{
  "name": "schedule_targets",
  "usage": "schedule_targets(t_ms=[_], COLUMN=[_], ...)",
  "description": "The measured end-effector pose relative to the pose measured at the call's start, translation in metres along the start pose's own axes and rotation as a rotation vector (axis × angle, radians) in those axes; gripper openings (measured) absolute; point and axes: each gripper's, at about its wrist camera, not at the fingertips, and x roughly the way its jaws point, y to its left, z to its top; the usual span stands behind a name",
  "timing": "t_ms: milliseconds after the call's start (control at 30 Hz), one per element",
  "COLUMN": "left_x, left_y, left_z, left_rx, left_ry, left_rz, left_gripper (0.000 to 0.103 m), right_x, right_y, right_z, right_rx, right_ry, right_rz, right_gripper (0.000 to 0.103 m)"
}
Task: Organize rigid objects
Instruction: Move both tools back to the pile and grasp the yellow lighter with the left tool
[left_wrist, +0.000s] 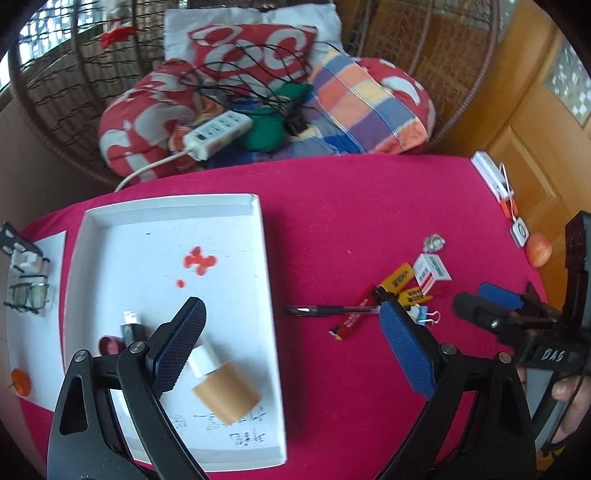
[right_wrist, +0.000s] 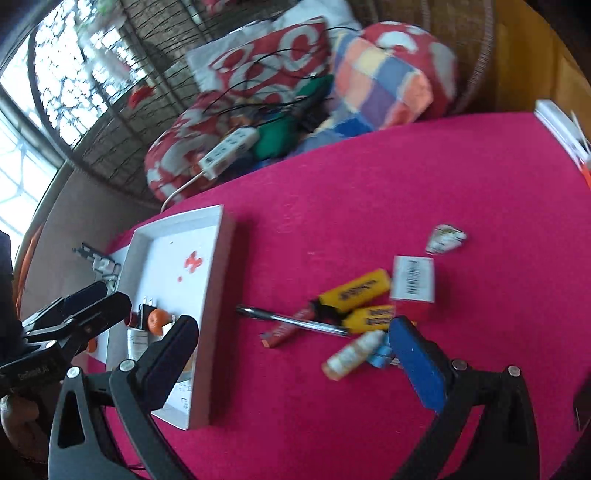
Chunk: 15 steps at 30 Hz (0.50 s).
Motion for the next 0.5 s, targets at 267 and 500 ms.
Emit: schedule_targets(t_ms=[267,500], left_x=[0.042,0.084], left_y=[-0.047,-0.084], left_z=[0.006,0.015], left_rx=[0.074,0.195], left_ry=[0.089,0.158], left_rz=[-0.018,-0.028], left_gripper=[0.096,0.096], right_x=[-0.033,-0.053], right_y=[-0.084,-0.15], right_z=[-0.003,-0.02], right_rx=[0.144,0.249], right_ry=[-0.039,-0.016], right_rz=[-0.066,-0.105], right_gripper=[0.103,0.103])
